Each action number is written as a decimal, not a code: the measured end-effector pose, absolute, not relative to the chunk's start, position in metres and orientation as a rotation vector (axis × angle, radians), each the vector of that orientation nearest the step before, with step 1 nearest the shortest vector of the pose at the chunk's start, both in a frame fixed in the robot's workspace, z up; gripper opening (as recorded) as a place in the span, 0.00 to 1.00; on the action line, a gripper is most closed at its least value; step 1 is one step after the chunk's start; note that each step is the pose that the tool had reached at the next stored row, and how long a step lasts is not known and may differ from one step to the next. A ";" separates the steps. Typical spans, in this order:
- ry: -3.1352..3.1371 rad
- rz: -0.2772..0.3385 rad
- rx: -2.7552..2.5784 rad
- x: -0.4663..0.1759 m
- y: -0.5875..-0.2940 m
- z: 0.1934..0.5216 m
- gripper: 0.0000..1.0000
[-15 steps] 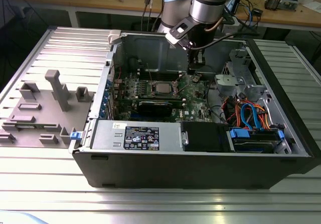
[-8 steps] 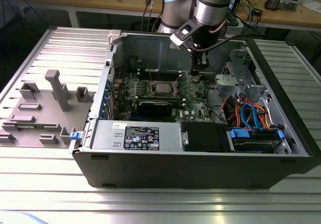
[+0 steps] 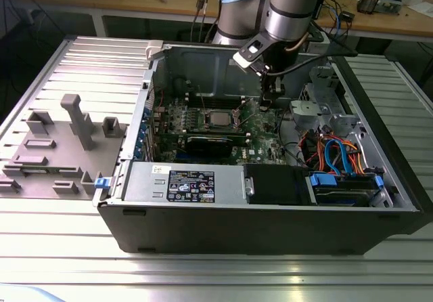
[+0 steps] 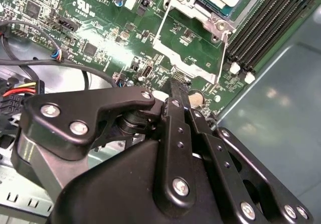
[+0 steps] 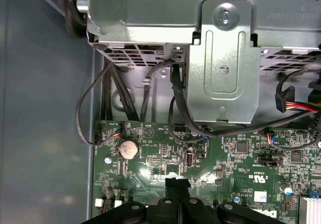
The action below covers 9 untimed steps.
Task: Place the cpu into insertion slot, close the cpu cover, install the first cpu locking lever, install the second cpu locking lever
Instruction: 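Close the cpu cover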
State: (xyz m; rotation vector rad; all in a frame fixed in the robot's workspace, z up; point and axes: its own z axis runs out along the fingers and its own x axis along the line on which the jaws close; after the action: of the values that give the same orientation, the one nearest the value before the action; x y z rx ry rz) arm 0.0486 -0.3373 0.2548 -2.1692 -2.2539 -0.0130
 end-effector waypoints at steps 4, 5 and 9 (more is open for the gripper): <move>-2.254 -0.013 -2.169 0.048 -0.337 0.249 0.11; -2.252 -0.017 -2.167 0.045 -0.337 0.249 0.11; -2.252 -0.019 -2.166 0.043 -0.337 0.249 0.11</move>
State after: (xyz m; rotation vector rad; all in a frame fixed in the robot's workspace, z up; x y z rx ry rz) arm 0.0430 -0.3373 0.2493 -2.1662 -2.2515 -0.0189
